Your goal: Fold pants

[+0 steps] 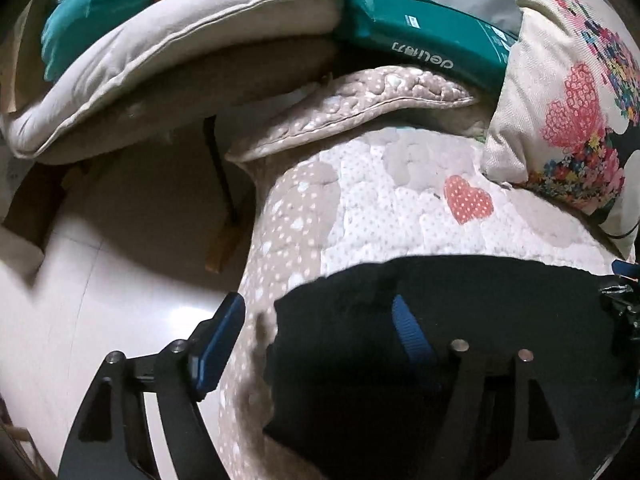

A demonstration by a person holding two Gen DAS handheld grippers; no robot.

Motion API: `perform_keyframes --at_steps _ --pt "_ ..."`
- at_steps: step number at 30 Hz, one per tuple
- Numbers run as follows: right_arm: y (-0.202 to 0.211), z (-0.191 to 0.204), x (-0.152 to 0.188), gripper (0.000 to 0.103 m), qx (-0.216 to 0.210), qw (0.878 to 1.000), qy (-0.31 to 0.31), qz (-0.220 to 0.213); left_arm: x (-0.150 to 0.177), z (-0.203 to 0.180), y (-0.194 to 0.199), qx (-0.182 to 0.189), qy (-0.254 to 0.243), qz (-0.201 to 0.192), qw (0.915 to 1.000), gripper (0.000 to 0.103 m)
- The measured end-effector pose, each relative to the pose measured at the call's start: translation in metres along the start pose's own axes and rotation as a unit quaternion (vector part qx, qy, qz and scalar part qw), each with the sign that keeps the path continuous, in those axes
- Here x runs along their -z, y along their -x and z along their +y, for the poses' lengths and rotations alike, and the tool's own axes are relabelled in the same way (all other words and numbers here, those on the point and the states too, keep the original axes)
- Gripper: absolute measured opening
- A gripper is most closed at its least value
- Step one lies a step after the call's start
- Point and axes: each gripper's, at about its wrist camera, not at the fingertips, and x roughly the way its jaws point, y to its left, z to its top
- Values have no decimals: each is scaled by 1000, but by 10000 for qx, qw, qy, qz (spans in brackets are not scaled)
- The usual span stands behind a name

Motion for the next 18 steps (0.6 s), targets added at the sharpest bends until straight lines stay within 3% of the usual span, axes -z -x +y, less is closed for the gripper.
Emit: perform_keyframes --at_steps 2,3,4,5,6,7,8,11,18 --pt "-1 -4 1 103 -131 9999 -22 -54 -1 0 -1 117 -39 51 9999 64" --pt "1 -5 2 102 -171 9998 -45 -81 0 -2 2 427 -70 98 9990 35" --pt "4 -4 5 94 -225 9997 -33 -114 -2 -6 3 521 -113 88 9985 21" --pt "9 -2 7 76 -366 9992 27 -164 -1 -12 8 457 -243 38 9987 17" --pt "15 1 8 64 -548 9983 57 -193 1 -20 12 438 -447 3 9980 15" --pt "19 1 8 35 -655 9977 25 -180 4 -28 15 412 -640 -30 9971 14" --pt "21 -1 7 21 -686 9975 -39 -155 6 -32 18 384 -735 -70 9965 14" --pt "31 -2 7 15 -719 9971 -106 -222 10 -38 30 358 -831 -181 9957 14" --pt "68 23 16 11 -656 9968 -151 -435 23 -33 88 348 -934 -576 9933 14"
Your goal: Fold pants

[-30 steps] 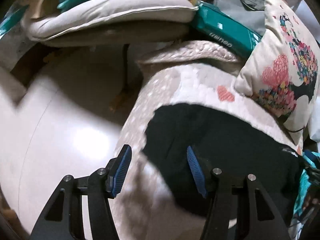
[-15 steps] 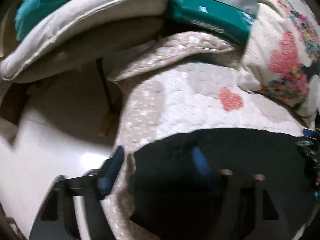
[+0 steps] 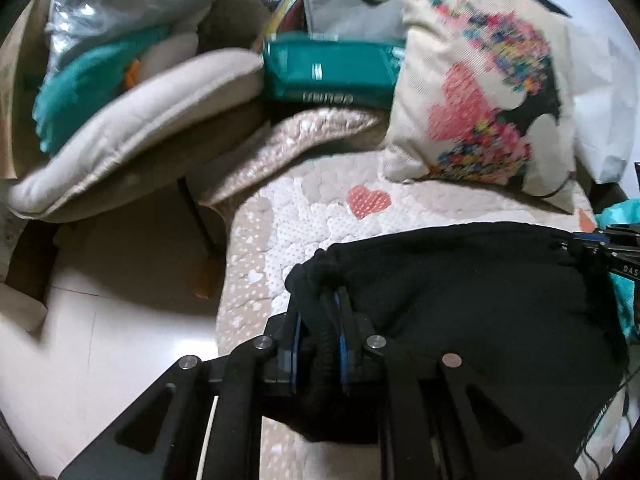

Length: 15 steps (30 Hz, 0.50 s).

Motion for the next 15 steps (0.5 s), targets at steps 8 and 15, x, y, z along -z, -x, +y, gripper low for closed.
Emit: perform_keyframes --at_steps 8,15 --pt "69 29 40 11 79 9997 -6 -214 47 -11 78 -79 -337 -265 9990 14" --pt "100 67 106 11 110 9999 92 -51 117 -29 117 -301 -790 -234 9961 14"
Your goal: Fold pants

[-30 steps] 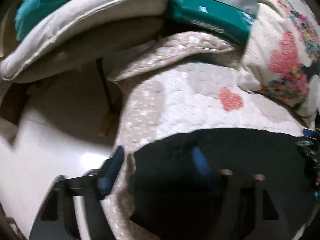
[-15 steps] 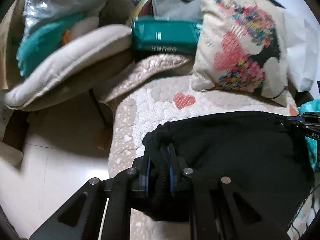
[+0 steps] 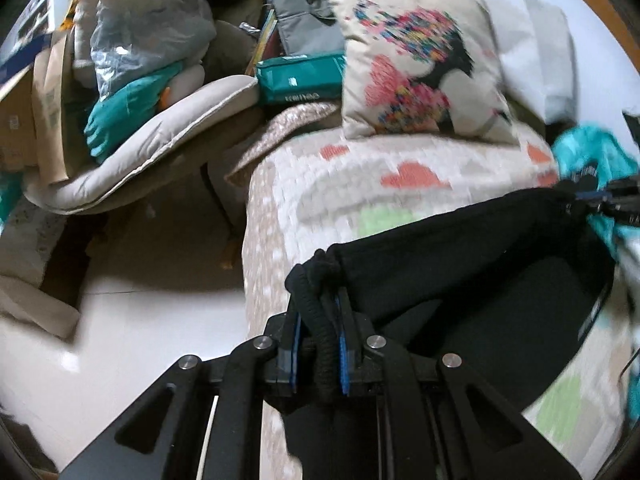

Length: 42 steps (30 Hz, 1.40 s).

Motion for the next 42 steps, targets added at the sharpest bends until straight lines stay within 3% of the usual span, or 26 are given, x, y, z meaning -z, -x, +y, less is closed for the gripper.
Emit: perform_keyframes --at_steps 5,10,13,17,18,20,23,27,29,32,36,40,42 --pt "-2 19 55 11 -85 9994 -50 334 38 -21 15 -128 -652 240 9975 15" --pt "-15 39 101 11 -83 9962 120 862 63 -23 28 -41 -956 556 9939 22" --pt "-21 53 121 11 -49 9926 371 1157 79 -13 41 -56 -989 679 9928 25" --pt "-21 66 130 12 54 9877 694 1399 97 15 60 -45 -668 753 9949 30" --pt "-17 68 129 14 87 9875 721 1396 102 23 63 -104 -571 741 9956 30" --pt "-9 73 126 28 128 9887 725 1308 111 45 69 -158 -184 770 9967 31" --pt "8 82 111 40 42 9923 710 1016 120 74 68 -179 456 802 9956 31" --pt "16 109 76 46 -463 9949 684 576 124 94 53 246 1291 829 9879 31" --pt "8 134 57 52 -770 9931 782 411 122 90 42 498 1283 972 9857 31" --pt "-15 177 37 55 -898 9876 1244 330 114 83 33 859 1177 1102 9832 31" --pt "-53 237 10 55 -980 9757 1920 380 101 86 17 1482 1654 1232 9672 35" --pt "-86 265 -9 55 -1325 9697 2001 465 95 80 5 1907 1878 1445 9526 35" --pt "-97 279 -13 55 -1477 9650 2111 487 97 75 1 2202 1996 1617 9410 34"
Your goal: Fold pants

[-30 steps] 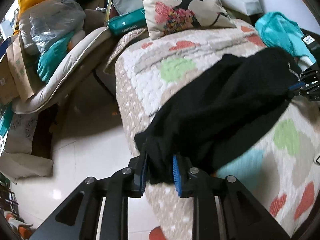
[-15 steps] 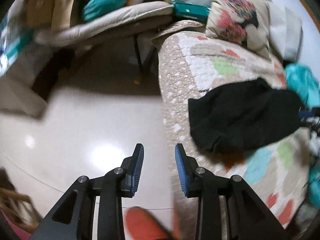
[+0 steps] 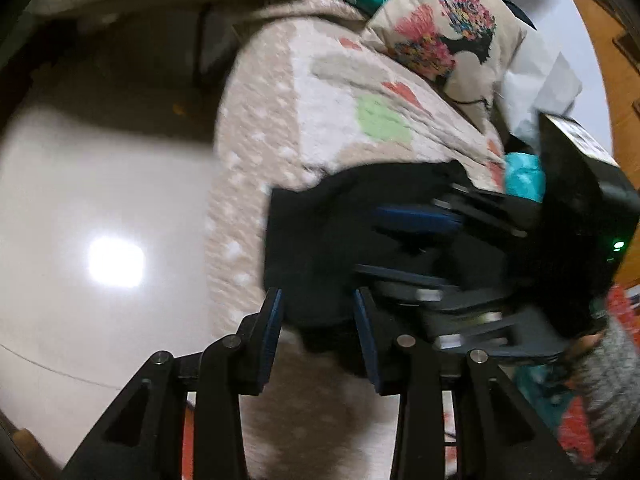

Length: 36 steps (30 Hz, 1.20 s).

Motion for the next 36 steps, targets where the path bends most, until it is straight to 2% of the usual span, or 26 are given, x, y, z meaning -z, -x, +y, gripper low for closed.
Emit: perform_keyframes --at_steps 3,4,5,7,10,15,19,21,23,24,25,27,29,31,32,34,36 --pt "-26 16 -6 54 91 9993 320 194 7 -6 -14 -425 -62 294 9986 32" --pt "-35 18 -6 53 41 9985 412 360 10 -6 -19 -443 -42 456 9980 32" --pt "-37 19 -6 35 -15 9981 420 453 13 -5 -22 -387 -36 555 9977 32" --pt "-35 20 -10 4 -139 9981 380 465 17 -6 -25 -392 -47 640 9972 32" --pt "-19 21 -20 3 -67 9991 371 183 14 -6 -18 -416 30 446 9981 32" --pt "-14 9 -49 3 282 9994 174 -71 -3 0 -15 -928 90 112 9956 32" --pt "-34 -4 -57 5 534 9984 -142 127 -14 12 -28 -1455 155 218 9890 35" --pt "-44 -15 -53 18 713 9964 -366 292 -12 17 -36 -1607 225 389 9860 35" --pt "-32 -23 -48 42 699 9956 -618 55 -10 19 -35 -1644 277 408 9852 36" --pt "-19 -27 -44 46 674 9949 -747 -117 -10 19 -33 -1631 289 378 9855 36" --pt "-2 -35 -38 50 669 9937 -851 -284 -9 21 -26 -1657 334 318 9851 36" --pt "23 -50 -21 50 637 9918 -1004 -462 -6 23 -12 -1814 402 153 9825 36" --pt "46 -78 6 50 695 9879 -1296 -493 -4 24 5 -1917 481 -59 9803 36" --pt "61 -108 38 50 946 9809 -1645 -430 -1 19 19 -1944 581 -249 9789 36" --pt "67 -131 58 50 1096 9735 -1969 -379 -1 13 28 -1914 601 -412 9788 36" --pt "79 -172 99 51 1721 9503 -2590 -147 -1 1 36 -1866 576 -591 9790 37" --pt "93 -196 122 51 2049 9353 -2882 -161 -4 -20 38 -1704 547 -812 9805 40"
